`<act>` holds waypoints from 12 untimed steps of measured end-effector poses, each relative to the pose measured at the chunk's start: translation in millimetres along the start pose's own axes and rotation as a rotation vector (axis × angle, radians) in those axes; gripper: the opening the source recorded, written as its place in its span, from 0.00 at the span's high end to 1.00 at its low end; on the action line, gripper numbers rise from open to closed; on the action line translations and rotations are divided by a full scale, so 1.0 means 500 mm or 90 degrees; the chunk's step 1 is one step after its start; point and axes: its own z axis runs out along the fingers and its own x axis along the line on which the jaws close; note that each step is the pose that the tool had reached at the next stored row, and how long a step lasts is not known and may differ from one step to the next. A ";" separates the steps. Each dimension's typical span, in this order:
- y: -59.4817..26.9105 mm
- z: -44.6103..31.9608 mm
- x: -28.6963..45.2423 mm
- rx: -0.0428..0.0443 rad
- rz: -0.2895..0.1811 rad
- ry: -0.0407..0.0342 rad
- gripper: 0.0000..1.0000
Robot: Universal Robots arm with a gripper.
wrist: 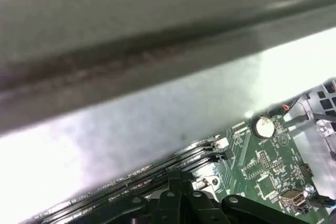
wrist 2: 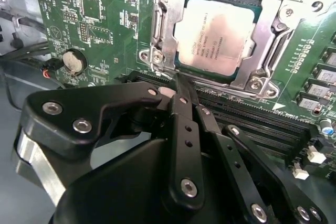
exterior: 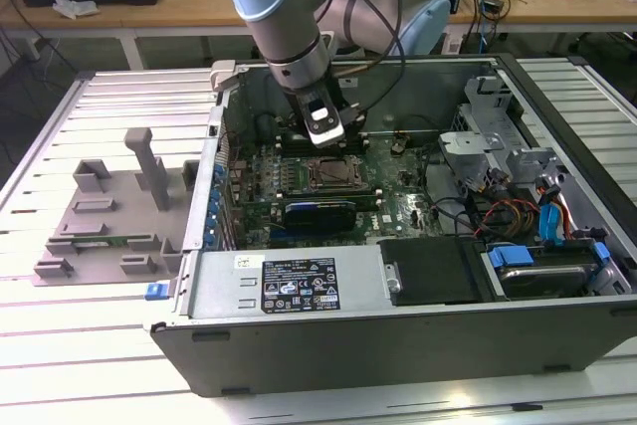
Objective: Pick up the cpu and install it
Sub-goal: 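Install the first cpu locking lever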
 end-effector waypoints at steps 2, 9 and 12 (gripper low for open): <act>-0.001 0.000 -0.001 -0.0048 0.002 0.0017 0.89; 0.009 -0.039 -0.011 -0.0051 0.002 0.0019 0.89; 0.013 -0.053 -0.016 -0.0026 0.002 0.0012 0.89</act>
